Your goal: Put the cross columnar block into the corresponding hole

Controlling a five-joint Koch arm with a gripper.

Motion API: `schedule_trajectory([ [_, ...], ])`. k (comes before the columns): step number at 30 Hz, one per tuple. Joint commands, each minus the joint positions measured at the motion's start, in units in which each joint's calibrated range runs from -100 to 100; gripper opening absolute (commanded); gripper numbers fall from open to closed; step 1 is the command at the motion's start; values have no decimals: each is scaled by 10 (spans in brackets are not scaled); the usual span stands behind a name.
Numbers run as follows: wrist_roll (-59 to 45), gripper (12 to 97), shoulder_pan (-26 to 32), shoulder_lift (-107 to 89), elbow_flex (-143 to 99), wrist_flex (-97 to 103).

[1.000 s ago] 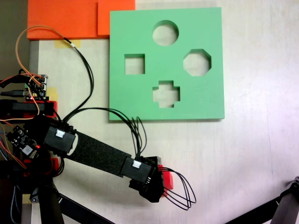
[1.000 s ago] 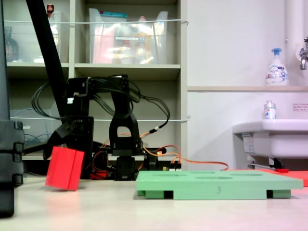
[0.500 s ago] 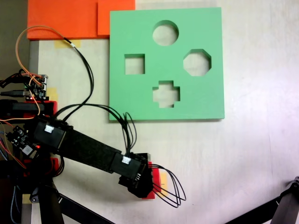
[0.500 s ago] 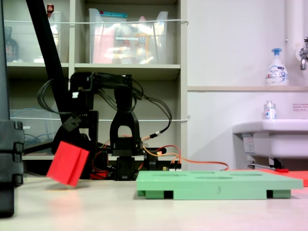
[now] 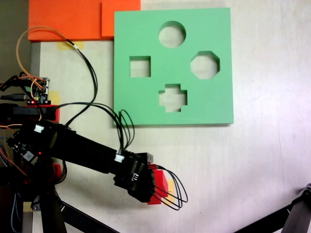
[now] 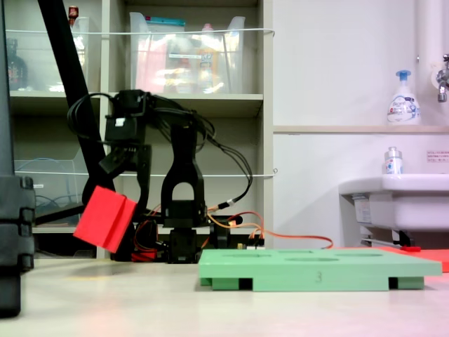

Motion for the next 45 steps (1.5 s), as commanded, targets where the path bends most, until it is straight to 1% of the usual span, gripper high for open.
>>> schedule_trajectory([
  [1,5,366,7,-47,21,-21],
  [7,38,366,35,-75,38,-21],
  [16,110,366,111,-82,71,-17],
  [28,184,366,178,-23,138,-11],
  [35,231,379,211,3,145,22],
  [45,250,377,236,13,145,27],
])
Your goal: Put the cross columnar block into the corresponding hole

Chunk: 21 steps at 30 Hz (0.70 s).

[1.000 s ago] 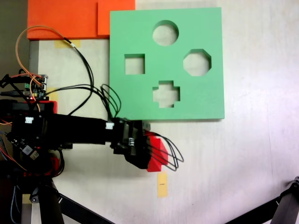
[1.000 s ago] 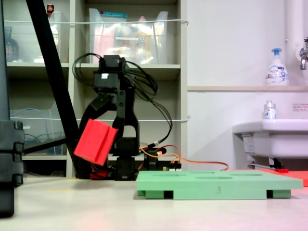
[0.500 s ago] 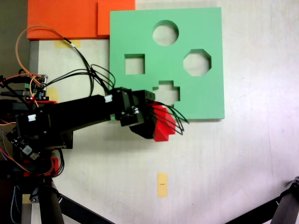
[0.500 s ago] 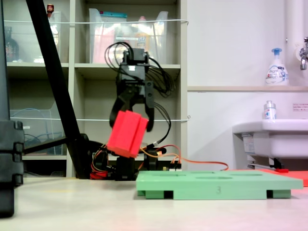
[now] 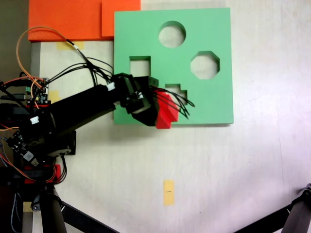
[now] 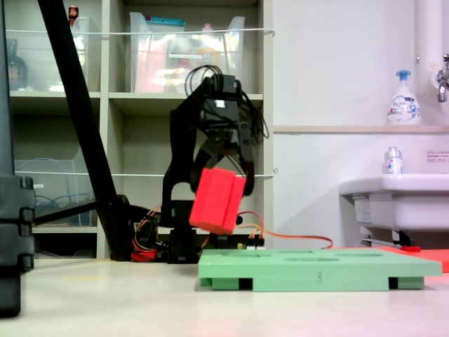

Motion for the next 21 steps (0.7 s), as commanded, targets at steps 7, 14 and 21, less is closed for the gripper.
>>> schedule_trajectory([
  [7,17,377,14,19,49,55],
  [14,23,379,27,58,49,92],
  [21,23,393,28,93,64,128],
])
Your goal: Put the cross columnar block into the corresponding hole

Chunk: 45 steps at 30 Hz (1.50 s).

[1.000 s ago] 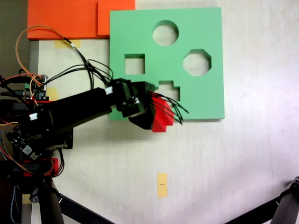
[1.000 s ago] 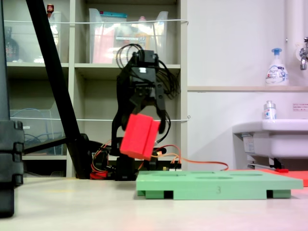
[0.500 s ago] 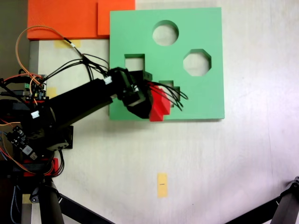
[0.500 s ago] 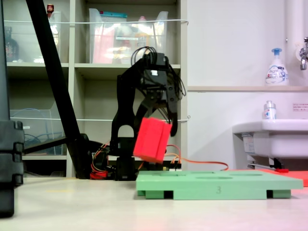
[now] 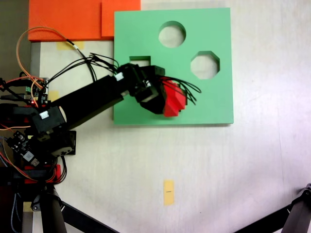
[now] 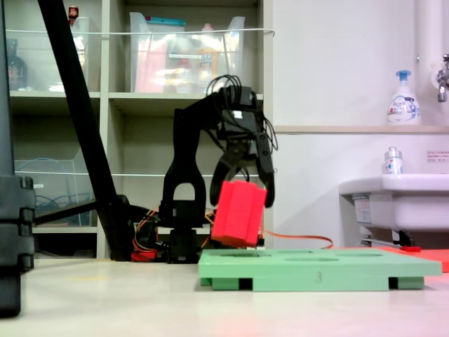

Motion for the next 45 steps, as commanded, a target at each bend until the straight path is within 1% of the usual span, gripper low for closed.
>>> schedule_trajectory([
  [1,2,397,3,-3,52,40],
  [29,13,403,27,80,58,63],
  [45,16,403,22,80,28,60],
])
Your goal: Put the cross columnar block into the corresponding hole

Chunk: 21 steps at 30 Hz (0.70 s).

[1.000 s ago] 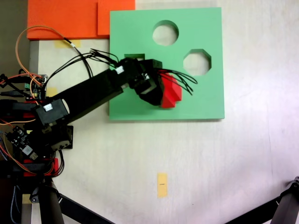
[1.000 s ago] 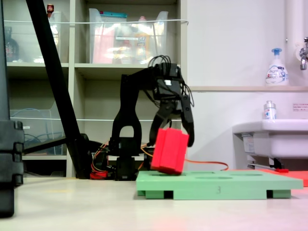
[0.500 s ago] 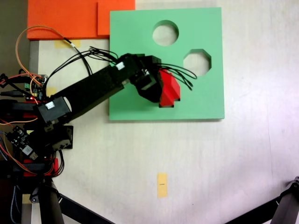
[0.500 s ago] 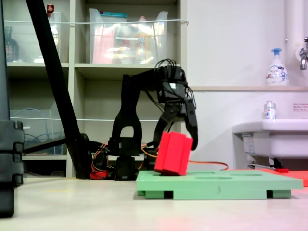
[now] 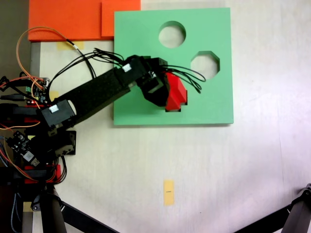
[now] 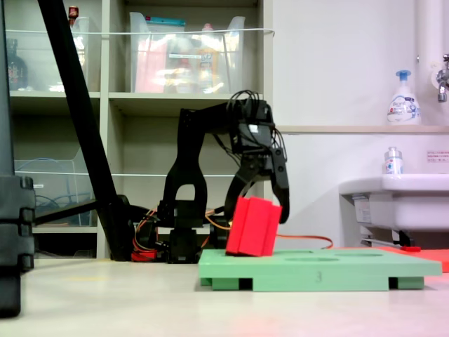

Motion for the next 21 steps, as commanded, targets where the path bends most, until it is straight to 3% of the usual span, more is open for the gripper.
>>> schedule_trajectory([
  [1,4,403,-1,-11,16,33],
  [21,17,403,-17,14,15,39],
])
